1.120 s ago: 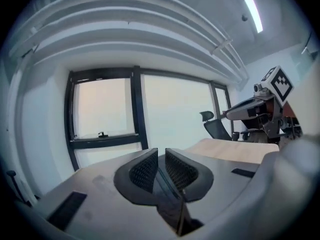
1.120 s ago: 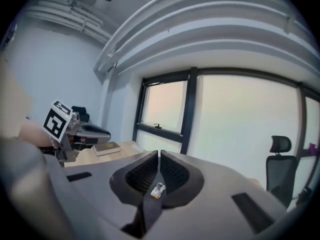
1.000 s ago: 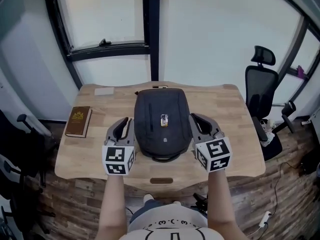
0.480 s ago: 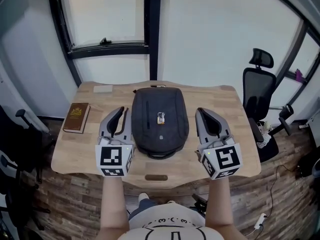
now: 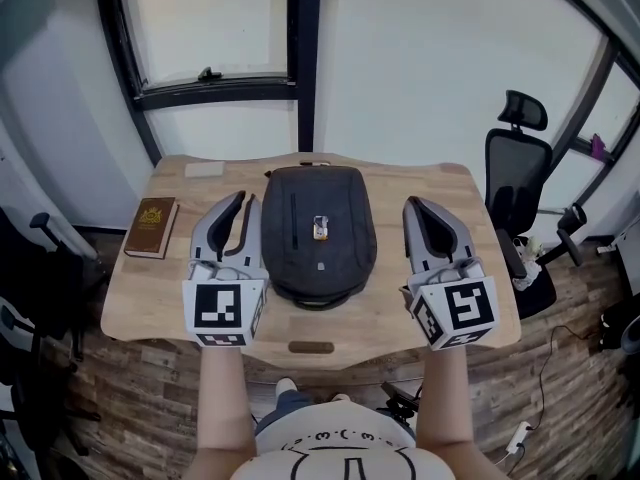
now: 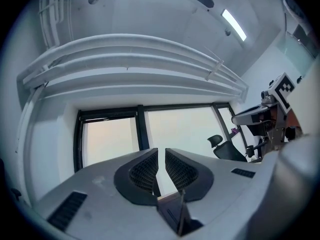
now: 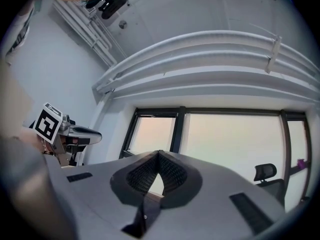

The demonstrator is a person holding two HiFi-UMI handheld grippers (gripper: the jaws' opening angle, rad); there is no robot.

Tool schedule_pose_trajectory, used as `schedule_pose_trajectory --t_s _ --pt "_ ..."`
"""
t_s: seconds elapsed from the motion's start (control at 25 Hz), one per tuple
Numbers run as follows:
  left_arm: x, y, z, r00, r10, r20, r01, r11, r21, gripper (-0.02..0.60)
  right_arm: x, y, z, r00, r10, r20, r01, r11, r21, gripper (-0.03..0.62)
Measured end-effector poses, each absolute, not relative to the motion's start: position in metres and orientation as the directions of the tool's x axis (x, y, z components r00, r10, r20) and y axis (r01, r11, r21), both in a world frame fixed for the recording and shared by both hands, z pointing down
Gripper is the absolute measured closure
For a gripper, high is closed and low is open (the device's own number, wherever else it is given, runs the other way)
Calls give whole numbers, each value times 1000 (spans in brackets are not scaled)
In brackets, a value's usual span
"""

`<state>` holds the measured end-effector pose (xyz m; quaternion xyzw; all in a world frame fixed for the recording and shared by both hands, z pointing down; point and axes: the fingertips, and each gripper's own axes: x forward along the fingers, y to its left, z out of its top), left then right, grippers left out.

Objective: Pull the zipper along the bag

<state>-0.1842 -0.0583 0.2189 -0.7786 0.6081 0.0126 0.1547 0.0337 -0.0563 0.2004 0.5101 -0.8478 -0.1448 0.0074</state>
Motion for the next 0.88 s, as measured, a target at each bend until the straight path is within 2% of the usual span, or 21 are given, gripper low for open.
schedule_pose_trajectory --t_s 0.4,0.88 --pt "-195 -59 202 252 -943 -219 -949 -196 -248 556 23 -61 186 -485 -860 -158 -863 441 246 543" --pt "-189 -75 208 266 -946 -185 -944 -217 -247 557 8 -75 193 -510 -851 -124 -844 468 263 543"
